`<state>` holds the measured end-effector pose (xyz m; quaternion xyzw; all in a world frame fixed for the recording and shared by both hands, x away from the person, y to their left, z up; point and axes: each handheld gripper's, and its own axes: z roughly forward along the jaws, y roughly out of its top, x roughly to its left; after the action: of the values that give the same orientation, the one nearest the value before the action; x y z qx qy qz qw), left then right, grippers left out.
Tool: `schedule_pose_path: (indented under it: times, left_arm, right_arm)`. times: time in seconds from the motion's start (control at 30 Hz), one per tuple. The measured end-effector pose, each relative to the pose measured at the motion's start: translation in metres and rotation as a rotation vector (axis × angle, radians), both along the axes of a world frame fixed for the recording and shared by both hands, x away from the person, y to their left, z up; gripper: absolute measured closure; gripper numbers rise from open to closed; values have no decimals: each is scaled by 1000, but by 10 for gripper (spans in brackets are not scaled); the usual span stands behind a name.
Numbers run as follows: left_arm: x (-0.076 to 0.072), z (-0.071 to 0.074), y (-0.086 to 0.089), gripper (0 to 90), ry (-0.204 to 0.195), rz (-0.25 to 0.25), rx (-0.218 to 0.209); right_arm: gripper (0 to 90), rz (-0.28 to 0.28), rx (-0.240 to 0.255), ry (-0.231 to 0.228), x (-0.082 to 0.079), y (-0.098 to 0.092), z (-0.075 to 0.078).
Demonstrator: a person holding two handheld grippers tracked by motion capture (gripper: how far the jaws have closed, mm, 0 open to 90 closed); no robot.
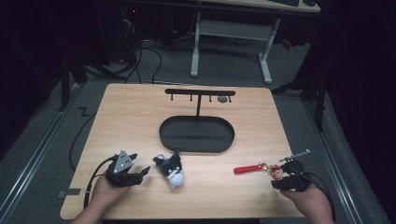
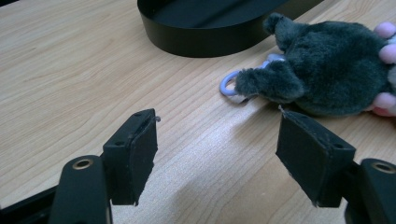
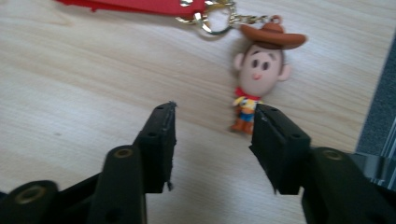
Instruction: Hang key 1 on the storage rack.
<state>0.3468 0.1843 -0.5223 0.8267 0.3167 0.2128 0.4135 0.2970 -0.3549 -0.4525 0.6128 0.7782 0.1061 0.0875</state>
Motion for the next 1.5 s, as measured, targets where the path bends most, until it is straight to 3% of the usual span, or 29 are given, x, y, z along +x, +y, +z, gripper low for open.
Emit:
schedule_pose_path:
  times: [0.2,0.7,1.07,1.5]
  left_arm:
    - [0,-2,-1,293,1,-3,9]
    - [0,-2,0,293,6,-8,19]
    - [-1,-3,1,293,10,-15,23]
    - [-2,-4,-1,293,14,-23,30]
  right_arm:
    - [596,-31,4,3,11,-15,-2]
    - [544,-71,18,41,40,-23,-17]
    - [539,-79,0,73,47,-23,-30]
    - [589,-63,5,68,52,-18,-36]
